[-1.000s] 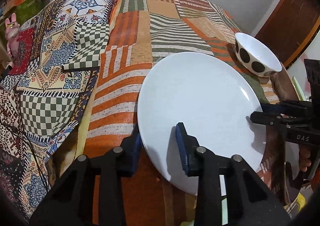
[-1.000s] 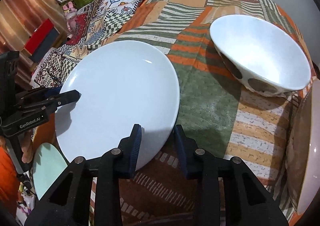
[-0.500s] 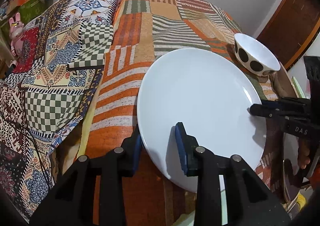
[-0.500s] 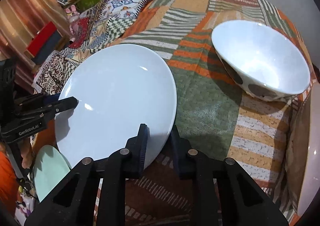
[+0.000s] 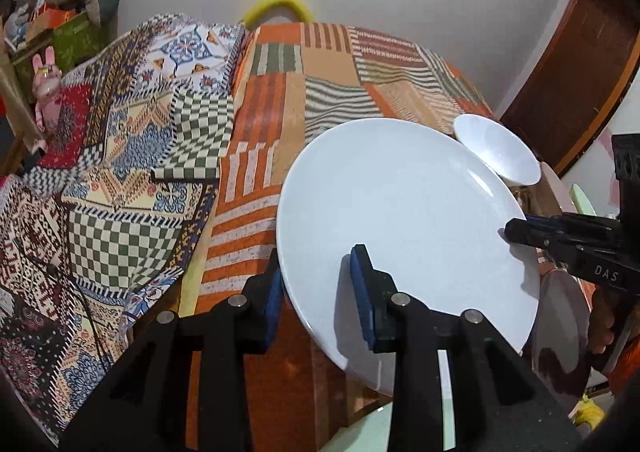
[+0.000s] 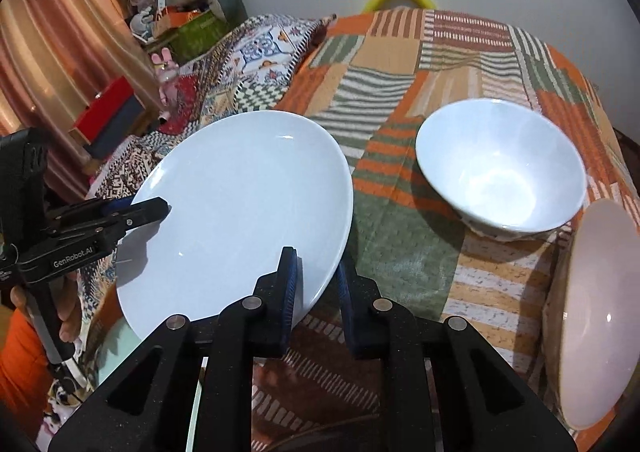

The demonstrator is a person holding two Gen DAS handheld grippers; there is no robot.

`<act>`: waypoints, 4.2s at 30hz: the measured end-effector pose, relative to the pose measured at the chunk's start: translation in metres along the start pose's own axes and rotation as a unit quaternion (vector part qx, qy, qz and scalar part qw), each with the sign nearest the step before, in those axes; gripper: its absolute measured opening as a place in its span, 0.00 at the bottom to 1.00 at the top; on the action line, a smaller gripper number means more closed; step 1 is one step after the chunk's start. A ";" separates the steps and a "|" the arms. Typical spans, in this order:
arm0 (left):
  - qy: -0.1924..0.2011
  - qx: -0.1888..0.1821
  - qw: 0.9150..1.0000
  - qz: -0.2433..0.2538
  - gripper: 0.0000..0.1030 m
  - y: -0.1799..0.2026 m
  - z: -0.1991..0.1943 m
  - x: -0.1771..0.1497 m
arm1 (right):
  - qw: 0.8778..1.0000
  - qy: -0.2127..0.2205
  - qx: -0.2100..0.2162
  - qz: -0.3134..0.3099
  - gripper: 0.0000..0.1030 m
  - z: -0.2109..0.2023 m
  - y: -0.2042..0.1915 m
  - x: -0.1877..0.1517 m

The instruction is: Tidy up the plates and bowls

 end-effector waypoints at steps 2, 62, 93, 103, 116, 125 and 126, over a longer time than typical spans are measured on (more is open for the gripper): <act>0.003 0.002 1.000 0.009 0.32 0.005 -0.006 -0.003 | 1.000 0.003 -0.003 -0.002 0.17 -0.004 -0.002 -0.002; -0.065 -0.030 0.994 0.086 0.32 0.181 -0.028 -0.162 | 0.996 0.015 -0.036 0.085 0.18 -0.134 0.052 -0.191; -0.062 0.019 0.992 0.105 0.36 0.188 -0.014 -0.164 | 0.995 0.001 -0.051 0.081 0.20 -0.122 0.051 -0.193; -0.049 0.028 0.991 0.121 0.36 0.185 -0.015 -0.166 | 0.996 0.007 -0.058 0.072 0.24 -0.125 0.049 -0.191; 0.001 -0.006 0.994 0.107 0.38 0.180 -0.063 -0.148 | 0.993 0.046 -0.094 0.052 0.34 -0.159 0.040 -0.171; 0.054 -0.001 0.996 0.070 0.60 0.134 -0.115 -0.126 | 0.993 0.091 -0.075 0.014 0.42 -0.168 -0.001 -0.132; 0.057 0.003 0.996 0.064 0.60 0.126 -0.119 -0.125 | 0.993 0.093 -0.071 0.010 0.42 -0.167 -0.005 -0.129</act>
Point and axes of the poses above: each gripper's, at about its wrist camera, not at the fingertips, and z roughly the way its jaws point, y to its right, x to its top, the point moved 3 cm from there along z, roughly the way its jaws point, and after that the axes turned 14 degrees about -z, right-handed, at the moved point
